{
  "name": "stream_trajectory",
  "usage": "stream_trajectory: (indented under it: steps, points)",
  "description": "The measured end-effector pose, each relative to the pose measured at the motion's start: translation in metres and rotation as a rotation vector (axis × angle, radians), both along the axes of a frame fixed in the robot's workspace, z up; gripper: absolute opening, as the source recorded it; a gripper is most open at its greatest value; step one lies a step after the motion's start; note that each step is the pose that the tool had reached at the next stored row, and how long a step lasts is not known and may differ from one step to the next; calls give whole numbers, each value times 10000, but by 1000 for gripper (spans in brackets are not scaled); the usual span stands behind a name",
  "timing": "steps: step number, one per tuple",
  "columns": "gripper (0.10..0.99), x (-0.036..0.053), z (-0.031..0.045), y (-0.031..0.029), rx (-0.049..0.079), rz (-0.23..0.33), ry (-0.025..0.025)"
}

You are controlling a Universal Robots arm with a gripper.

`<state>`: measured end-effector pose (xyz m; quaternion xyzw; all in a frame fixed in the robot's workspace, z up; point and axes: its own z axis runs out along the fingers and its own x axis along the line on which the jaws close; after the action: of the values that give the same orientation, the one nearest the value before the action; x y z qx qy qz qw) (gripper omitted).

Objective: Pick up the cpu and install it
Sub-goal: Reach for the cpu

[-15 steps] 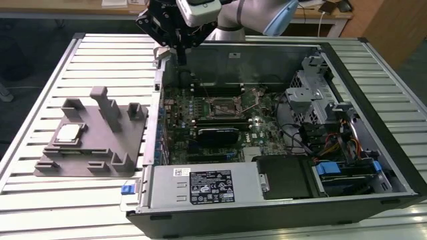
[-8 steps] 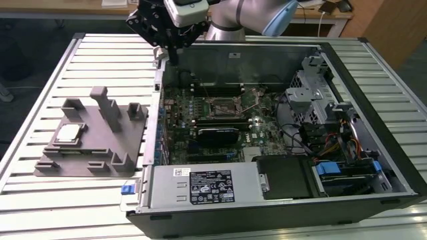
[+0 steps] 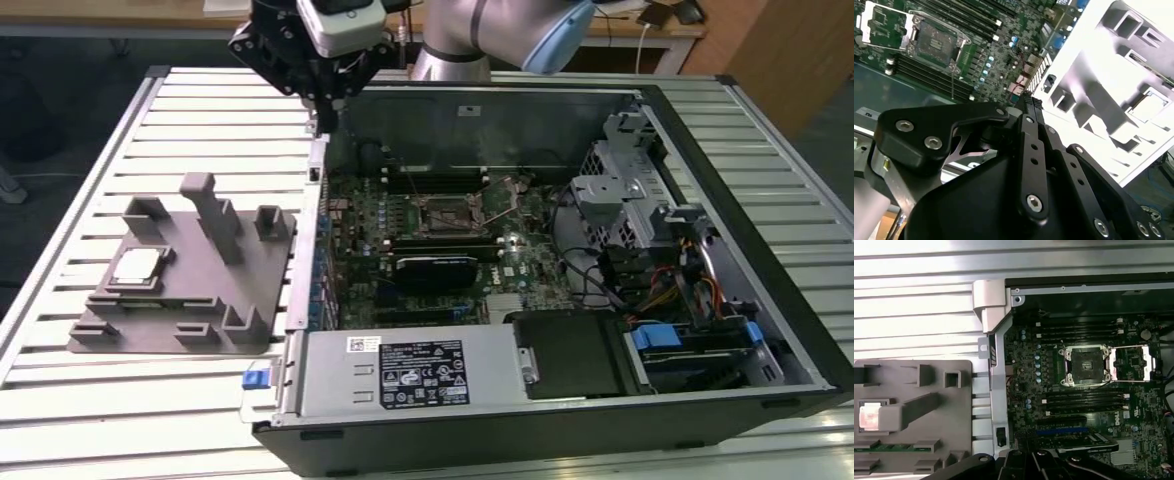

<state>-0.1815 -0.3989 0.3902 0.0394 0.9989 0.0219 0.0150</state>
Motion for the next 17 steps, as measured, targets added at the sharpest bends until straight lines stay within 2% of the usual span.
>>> stream_trajectory:
  steps: [17]
  points:
    - [106,-243,-55,0,0,-34,0]
